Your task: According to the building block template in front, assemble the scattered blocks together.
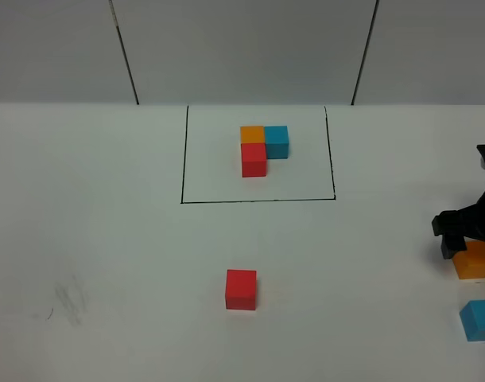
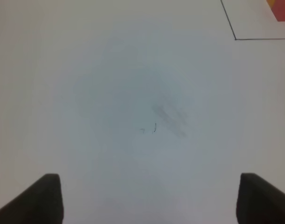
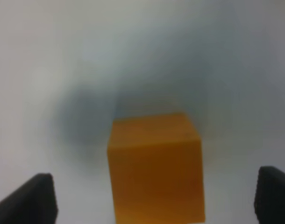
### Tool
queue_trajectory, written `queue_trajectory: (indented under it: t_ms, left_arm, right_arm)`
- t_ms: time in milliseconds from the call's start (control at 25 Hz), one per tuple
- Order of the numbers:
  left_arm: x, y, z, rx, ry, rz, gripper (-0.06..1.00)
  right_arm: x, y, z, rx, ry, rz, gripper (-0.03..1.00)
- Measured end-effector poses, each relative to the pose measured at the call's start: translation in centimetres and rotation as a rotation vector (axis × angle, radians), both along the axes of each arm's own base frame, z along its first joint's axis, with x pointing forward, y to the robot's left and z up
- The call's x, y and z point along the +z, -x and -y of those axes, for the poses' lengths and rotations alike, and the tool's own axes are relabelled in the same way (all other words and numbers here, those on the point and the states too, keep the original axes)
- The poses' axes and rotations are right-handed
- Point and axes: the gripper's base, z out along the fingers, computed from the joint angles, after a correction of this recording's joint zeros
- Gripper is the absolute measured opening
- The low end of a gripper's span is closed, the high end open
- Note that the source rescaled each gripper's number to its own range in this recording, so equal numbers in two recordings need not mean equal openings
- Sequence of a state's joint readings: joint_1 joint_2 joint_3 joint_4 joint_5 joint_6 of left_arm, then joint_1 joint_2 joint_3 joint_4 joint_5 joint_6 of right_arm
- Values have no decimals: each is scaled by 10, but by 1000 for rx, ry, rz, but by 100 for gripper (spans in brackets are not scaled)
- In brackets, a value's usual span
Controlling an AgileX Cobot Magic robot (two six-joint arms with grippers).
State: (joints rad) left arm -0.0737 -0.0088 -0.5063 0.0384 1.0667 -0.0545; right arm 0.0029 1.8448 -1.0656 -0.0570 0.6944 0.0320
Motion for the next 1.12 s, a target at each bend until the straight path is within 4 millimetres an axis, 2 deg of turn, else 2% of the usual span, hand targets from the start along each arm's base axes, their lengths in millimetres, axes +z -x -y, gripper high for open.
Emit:
queue_trajectory:
  t_ms: [320,400,440,520,600,640,800,920,1120]
  left_arm:
    - [0,0,0,0,0,0,65]
    - [0,0,0,0,0,0,65]
    - [0,0,0,0,0,0,65]
    - [0,0,0,0,0,0,65]
    - [0,0,0,0,0,0,65]
    - [0,0,0,0,0,0,65]
    - [0,0,0,0,0,0,65]
    - [0,0,0,0,0,0,65]
    - [0,0,0,0,0,0,65]
  right_arm:
    - [-19,-6,-2,16,-15,-6,72]
    - [-21,-7,-2,15,-17,2,69]
    - [-21,-7,-2,14,-18,4,63]
    - [-21,-7,-2,19,-17,0,43]
    - [-24,-6,-2,19,-17,-18,6]
    - [-26,-6,-2,18,-17,-24,0]
    - [-25,-6,-1,26,-15,-26,1]
    - [-18,-4,-4,33,-14,-18,1]
    - [27,3,-19,43,-22,63,1]
